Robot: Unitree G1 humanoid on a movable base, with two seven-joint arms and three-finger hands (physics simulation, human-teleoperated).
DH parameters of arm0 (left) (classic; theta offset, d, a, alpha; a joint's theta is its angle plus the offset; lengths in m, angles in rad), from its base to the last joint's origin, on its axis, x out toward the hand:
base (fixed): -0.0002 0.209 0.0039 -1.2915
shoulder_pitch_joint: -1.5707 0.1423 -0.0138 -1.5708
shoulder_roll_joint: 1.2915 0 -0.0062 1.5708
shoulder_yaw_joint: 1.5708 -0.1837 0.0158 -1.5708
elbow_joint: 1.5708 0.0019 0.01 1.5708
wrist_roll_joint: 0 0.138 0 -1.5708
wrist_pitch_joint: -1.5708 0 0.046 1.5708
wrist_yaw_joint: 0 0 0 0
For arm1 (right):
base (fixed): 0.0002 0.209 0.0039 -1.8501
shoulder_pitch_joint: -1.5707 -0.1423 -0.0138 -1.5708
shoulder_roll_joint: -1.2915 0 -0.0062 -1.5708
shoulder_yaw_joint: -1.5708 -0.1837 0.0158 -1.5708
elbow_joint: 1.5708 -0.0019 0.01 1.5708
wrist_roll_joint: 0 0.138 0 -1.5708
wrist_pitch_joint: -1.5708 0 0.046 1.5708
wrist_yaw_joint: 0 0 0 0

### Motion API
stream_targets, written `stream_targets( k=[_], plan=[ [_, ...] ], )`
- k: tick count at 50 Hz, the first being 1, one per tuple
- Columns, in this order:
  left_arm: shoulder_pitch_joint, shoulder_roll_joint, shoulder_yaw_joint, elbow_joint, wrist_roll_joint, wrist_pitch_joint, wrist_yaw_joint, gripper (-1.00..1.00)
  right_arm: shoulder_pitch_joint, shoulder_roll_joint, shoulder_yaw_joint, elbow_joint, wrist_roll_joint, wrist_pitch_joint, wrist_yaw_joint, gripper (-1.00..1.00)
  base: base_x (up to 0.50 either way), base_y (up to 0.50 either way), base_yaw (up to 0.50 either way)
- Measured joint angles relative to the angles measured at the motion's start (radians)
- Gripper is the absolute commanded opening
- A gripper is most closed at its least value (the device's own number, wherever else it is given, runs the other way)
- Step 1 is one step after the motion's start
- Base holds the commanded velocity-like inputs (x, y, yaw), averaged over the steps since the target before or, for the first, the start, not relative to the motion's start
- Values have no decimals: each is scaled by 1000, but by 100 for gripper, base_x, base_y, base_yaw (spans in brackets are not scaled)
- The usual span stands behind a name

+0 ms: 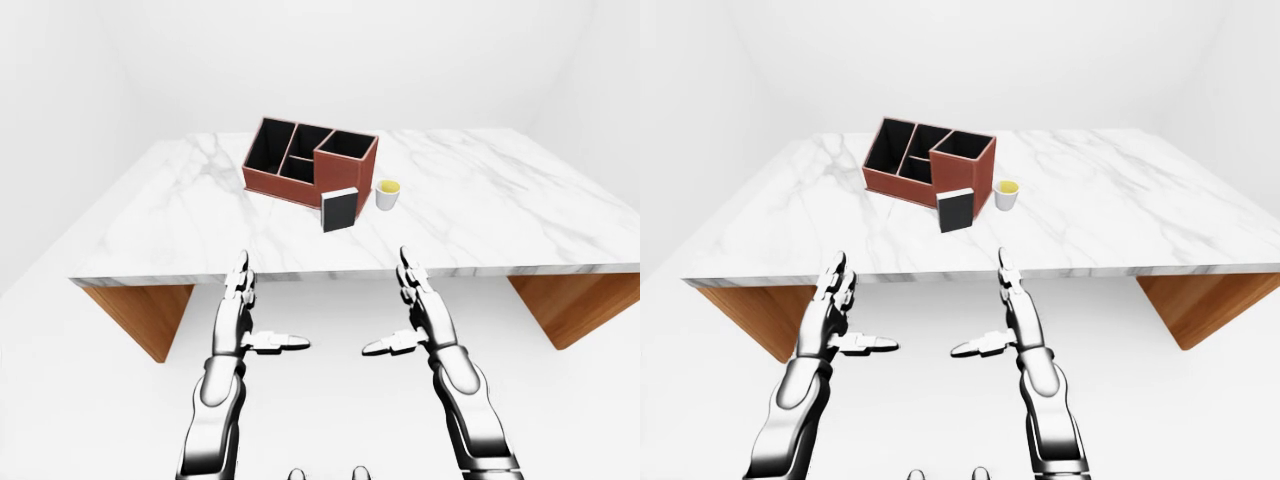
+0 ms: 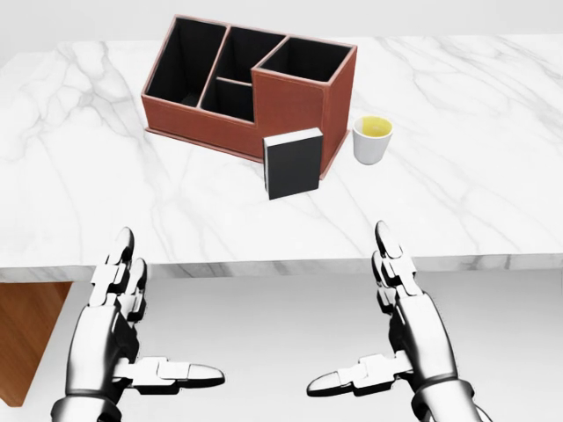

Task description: Pick up the book and place it in the right compartment of the caddy.

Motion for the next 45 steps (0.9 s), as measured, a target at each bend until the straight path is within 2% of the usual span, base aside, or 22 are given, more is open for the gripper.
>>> stream_targets(
  k=[20, 22, 28, 33, 36, 40, 45],
  plan=[
    [19, 7, 5, -30, 3, 2, -16, 100, 5, 1, 7, -36, -19, 22, 39, 100, 0, 50, 0],
    [18, 22, 10, -29, 4, 1, -17, 100, 2, 15, 9, -35, -20, 23, 41, 100, 0, 0, 0],
    [9, 21, 23, -25, 0, 1, -25, 100, -19, 4, 3, -29, -25, 29, 47, 100, 0, 0, 0],
    [0, 25, 26, -11, 6, -17, -48, 100, -48, -7, -4, -15, -40, 26, 60, 100, 0, 0, 0],
    [-8, 28, 30, -10, 5, -19, -66, 100, -74, -15, -11, -2, -49, 28, 69, 100, 0, 0, 0],
    [-20, 33, 39, -21, 3, -9, -87, 100, -111, -28, -20, 13, -64, 33, 84, 100, 0, 0, 0],
    [-44, 41, 55, -53, -1, 25, -107, 100, -164, -45, -31, 28, -89, 45, 109, 100, 0, 0, 0]
  ],
)
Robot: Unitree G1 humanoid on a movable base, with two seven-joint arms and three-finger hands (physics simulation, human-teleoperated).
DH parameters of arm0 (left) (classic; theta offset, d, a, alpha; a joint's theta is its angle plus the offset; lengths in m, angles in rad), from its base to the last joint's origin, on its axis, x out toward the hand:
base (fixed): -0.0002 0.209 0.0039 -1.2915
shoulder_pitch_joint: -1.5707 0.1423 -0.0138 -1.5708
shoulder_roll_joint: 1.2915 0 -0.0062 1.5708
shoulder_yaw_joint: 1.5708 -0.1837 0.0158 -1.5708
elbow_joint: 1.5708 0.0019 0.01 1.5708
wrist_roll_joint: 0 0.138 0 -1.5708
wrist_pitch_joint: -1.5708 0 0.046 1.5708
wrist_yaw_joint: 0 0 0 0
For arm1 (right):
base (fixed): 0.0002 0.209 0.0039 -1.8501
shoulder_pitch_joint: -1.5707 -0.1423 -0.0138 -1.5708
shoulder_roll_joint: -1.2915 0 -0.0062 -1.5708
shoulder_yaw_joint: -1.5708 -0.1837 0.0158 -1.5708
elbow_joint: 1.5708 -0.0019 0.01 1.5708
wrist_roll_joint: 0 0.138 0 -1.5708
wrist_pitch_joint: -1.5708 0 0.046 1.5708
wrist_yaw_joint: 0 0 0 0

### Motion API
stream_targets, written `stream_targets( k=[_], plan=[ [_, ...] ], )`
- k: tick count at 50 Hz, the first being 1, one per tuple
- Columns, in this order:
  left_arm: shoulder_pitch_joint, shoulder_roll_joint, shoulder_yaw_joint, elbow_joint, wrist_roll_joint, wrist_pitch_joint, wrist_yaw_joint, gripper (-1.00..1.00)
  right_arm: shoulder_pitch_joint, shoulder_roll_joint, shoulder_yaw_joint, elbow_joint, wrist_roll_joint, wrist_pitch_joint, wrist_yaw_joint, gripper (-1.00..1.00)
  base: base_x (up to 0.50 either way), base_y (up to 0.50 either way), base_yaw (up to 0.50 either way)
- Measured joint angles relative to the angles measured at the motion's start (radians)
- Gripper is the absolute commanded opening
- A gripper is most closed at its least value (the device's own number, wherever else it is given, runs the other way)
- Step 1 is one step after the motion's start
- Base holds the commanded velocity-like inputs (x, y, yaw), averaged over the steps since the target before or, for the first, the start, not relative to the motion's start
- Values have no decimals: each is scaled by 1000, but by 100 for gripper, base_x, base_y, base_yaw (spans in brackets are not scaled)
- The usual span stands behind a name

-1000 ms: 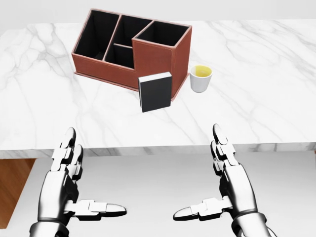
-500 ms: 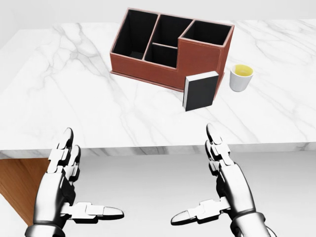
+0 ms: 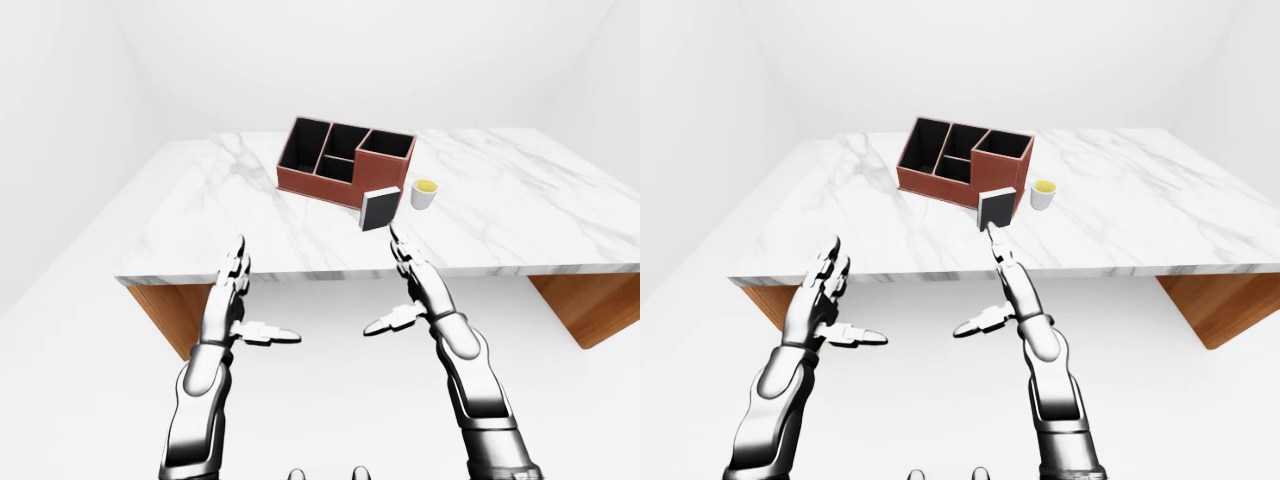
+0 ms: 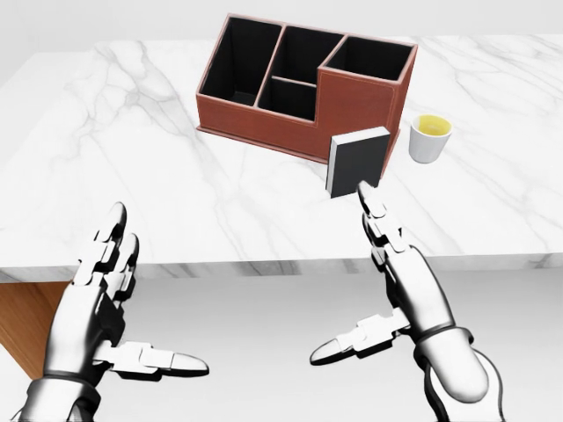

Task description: Pick up the book and place it in the right compartment of the caddy.

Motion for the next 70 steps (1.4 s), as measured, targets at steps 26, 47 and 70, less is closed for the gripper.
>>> stream_targets(
  k=[26, 47, 70],
  plan=[
    [-160, 51, 76, -138, -26, 25, 11, 100, -249, -86, -56, -19, -105, 35, 98, 100, 0, 0, 0],
    [-171, 54, 86, -180, -32, 25, 31, 100, -320, -129, -79, -10, -181, 35, 86, 100, 0, 0, 0],
    [-183, 53, 76, -171, -2, 25, 52, 100, -340, -148, -90, 0, -207, 35, 84, 100, 12, 0, 0]
  ],
)
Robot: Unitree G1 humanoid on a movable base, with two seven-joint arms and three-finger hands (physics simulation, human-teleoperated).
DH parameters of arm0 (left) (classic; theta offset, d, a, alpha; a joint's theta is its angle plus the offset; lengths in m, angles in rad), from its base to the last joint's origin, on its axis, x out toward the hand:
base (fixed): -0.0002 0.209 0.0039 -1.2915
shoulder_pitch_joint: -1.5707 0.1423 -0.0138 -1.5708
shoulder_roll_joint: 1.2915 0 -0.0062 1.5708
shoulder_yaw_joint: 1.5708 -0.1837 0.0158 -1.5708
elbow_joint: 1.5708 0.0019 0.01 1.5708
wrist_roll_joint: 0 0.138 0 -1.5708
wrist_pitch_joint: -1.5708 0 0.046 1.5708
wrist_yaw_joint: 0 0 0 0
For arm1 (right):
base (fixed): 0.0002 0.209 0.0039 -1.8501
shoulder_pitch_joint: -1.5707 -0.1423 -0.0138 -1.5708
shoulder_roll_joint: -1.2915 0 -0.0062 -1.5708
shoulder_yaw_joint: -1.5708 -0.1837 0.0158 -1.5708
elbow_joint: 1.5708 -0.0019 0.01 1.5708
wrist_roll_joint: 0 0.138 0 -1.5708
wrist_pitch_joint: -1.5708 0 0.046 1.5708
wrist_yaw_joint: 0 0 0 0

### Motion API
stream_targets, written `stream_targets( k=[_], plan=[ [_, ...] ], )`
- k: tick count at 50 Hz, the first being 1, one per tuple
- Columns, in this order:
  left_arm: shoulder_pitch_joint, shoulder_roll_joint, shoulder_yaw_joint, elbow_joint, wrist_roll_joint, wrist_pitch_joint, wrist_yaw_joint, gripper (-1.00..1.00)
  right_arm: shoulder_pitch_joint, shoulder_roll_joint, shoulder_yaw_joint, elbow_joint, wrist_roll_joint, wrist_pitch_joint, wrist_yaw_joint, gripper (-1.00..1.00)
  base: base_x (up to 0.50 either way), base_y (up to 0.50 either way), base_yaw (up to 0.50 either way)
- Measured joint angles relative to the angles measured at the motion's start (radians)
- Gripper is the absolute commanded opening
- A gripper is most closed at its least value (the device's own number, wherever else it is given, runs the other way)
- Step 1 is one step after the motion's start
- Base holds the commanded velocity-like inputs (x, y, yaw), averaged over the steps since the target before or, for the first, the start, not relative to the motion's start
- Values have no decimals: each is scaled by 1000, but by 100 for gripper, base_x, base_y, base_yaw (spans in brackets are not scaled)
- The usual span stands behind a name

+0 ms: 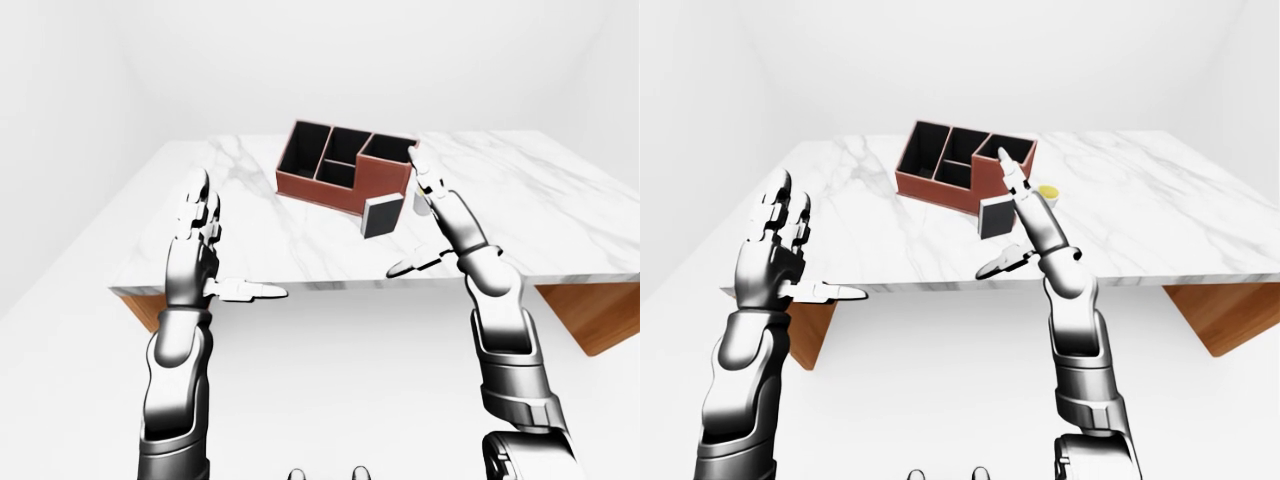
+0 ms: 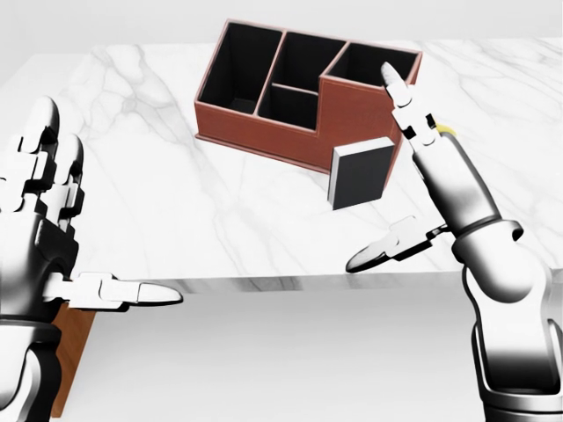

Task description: Pick up the book and place it in the right compartment of the caddy.

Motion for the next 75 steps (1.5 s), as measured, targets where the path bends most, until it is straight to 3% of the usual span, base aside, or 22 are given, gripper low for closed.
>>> stream_targets(
  k=[75],
  plan=[
    [8, -1, 8, -82, 14, 0, 11, 100, -25, -26, -23, -177, 16, 0, 64, 100, 17, 0, 0]
  ],
)
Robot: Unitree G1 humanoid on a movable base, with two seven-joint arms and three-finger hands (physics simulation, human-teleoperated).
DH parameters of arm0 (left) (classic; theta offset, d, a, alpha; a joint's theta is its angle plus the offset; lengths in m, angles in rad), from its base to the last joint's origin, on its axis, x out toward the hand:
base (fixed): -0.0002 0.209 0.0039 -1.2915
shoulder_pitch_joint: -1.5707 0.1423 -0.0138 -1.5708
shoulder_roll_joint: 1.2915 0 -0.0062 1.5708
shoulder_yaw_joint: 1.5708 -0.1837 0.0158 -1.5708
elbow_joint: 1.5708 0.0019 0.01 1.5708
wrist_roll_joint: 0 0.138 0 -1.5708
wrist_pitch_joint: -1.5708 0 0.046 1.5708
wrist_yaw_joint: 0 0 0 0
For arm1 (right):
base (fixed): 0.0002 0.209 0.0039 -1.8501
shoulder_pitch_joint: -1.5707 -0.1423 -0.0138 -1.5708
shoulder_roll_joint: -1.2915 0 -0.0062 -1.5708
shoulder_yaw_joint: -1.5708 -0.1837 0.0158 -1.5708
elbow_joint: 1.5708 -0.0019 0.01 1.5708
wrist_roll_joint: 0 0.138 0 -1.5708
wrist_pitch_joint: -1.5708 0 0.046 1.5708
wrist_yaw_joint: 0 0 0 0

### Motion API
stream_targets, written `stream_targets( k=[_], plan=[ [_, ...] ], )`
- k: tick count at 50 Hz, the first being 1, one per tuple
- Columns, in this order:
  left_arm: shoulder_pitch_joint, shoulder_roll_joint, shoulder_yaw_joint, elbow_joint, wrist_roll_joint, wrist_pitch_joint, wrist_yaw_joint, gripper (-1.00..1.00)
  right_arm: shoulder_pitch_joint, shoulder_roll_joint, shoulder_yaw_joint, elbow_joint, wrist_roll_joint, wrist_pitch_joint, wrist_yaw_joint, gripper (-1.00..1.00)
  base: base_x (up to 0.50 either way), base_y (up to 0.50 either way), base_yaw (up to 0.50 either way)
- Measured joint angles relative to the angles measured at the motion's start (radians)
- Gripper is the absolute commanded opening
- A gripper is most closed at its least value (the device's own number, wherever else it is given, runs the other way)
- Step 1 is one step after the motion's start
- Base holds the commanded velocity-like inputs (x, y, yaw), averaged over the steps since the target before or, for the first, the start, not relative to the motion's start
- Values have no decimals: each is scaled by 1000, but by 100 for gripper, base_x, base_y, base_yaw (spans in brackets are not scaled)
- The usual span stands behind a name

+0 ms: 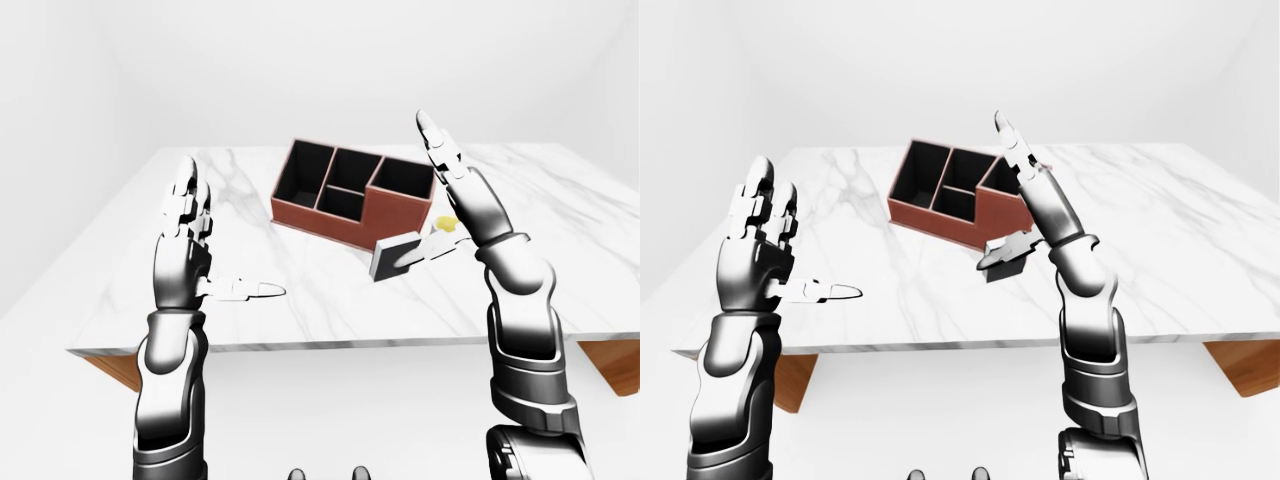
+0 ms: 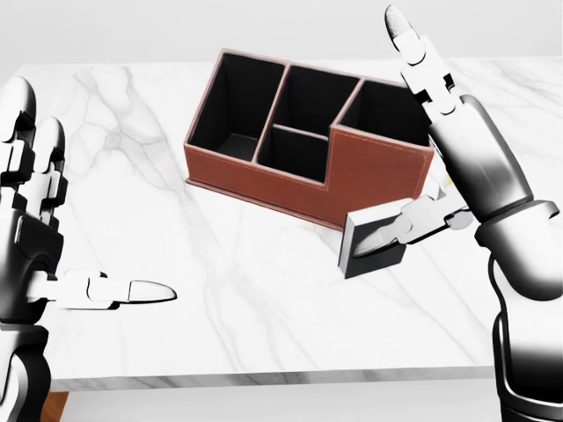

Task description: Pick up the book and place it in the right compartment of the caddy.

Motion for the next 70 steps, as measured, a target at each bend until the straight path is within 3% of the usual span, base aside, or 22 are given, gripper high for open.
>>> stream_targets(
  k=[70],
  plan=[
    [23, -7, -1, -26, 8, 0, -3, 100, 14, -1, -1, -27, -16, 0, 40, 100, 18, 0, 0]
  ],
)
